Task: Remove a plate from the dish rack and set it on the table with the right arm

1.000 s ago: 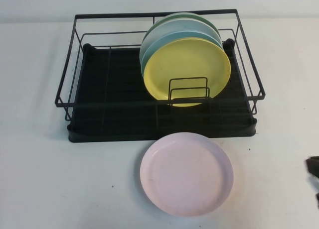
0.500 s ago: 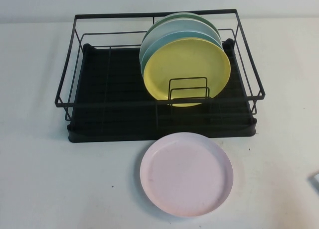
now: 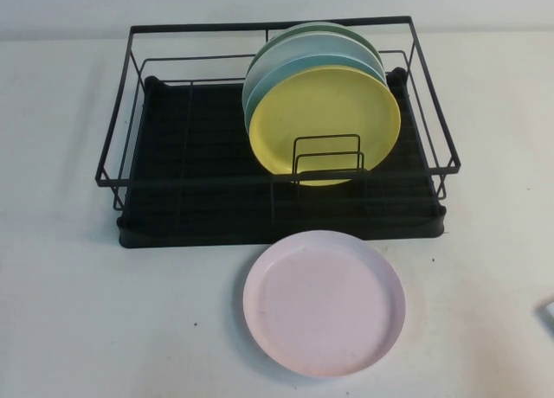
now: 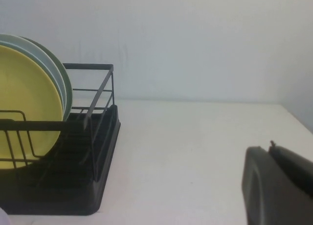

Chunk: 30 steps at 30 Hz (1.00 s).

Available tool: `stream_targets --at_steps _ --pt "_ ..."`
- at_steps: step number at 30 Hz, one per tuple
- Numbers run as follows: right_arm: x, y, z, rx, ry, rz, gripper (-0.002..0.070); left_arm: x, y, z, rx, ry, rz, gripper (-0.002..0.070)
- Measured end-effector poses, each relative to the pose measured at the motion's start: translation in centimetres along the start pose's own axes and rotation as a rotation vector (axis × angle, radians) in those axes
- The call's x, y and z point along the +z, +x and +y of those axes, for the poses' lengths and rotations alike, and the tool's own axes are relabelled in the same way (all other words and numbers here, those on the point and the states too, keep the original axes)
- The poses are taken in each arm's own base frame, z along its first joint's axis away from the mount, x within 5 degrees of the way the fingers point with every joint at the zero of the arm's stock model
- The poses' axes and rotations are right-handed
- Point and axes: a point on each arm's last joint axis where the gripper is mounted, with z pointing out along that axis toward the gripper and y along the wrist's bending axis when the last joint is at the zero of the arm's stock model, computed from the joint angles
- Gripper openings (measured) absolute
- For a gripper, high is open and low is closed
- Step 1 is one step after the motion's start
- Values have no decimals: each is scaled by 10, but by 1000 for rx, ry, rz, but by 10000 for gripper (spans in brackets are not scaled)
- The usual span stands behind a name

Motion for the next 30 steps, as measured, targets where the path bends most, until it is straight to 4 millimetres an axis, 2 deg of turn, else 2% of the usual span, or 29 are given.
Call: stream_targets --at_steps 6,14,30 --pt "0 7 3 4 -30 72 -18 0 0 0 0 0 0 -4" --pt "-5 30 4 59 -38 336 -18 0 0 0 0 0 0 -4" --pt "-6 31 7 179 -48 352 -18 0 0 0 0 0 0 -4"
